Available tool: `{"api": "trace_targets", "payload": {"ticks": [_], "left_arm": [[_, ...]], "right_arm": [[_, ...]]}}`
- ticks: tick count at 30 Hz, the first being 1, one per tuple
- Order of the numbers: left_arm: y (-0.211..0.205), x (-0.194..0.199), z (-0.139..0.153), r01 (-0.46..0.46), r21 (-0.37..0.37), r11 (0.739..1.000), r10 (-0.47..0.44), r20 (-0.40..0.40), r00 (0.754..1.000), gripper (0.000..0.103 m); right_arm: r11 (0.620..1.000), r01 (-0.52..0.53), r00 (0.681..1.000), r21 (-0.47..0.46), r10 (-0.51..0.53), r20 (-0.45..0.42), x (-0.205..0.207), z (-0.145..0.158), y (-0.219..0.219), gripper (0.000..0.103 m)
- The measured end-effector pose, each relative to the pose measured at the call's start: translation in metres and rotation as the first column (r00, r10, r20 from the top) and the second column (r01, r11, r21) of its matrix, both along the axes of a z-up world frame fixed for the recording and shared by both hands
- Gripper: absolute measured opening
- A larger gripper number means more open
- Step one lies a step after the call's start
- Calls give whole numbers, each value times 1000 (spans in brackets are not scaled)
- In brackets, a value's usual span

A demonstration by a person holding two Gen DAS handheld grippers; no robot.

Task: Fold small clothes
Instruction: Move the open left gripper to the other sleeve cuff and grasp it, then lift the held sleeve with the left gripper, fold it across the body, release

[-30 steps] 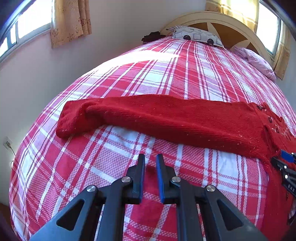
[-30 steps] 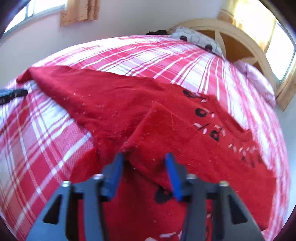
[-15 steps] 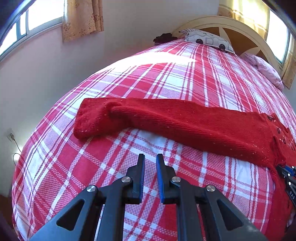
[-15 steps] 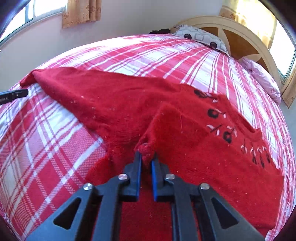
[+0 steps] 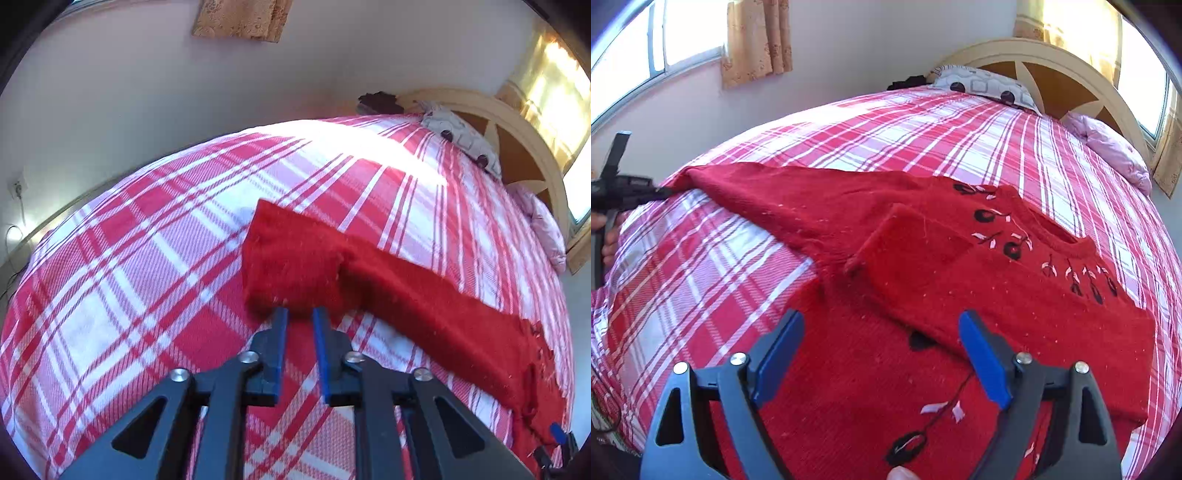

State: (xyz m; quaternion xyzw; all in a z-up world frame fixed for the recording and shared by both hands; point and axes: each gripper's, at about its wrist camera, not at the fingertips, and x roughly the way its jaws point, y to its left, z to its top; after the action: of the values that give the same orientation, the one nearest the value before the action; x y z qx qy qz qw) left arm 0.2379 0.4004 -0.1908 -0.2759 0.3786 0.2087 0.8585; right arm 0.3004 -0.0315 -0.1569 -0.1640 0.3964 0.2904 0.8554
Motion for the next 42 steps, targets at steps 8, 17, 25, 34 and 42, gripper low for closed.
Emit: {"api": "trace_targets", "payload": {"ticks": [8, 17, 25, 34, 42], "left_arm": [[35, 3, -7, -135, -173, 976, 148, 66, 987, 72], [23, 28, -10, -77, -106, 991, 83, 52, 995, 72], [25, 32, -11, -68, -119, 991, 76, 64, 995, 15], [19, 17, 24, -15, -156, 988, 46, 195, 980, 14], [-32, 26, 66, 130, -161, 978, -76, 305, 949, 14]], "right_arm": [[999, -44, 998, -14, 44, 50, -19, 2, 5, 88], [1000, -26, 998, -12, 26, 49, -19, 1, 0, 88], [1000, -12, 998, -8, 12, 62, -21, 6, -11, 88], [1000, 12, 998, -14, -12, 58, -19, 5, -28, 88], [999, 46, 998, 15, -46, 35, -16, 9, -46, 88]]}}
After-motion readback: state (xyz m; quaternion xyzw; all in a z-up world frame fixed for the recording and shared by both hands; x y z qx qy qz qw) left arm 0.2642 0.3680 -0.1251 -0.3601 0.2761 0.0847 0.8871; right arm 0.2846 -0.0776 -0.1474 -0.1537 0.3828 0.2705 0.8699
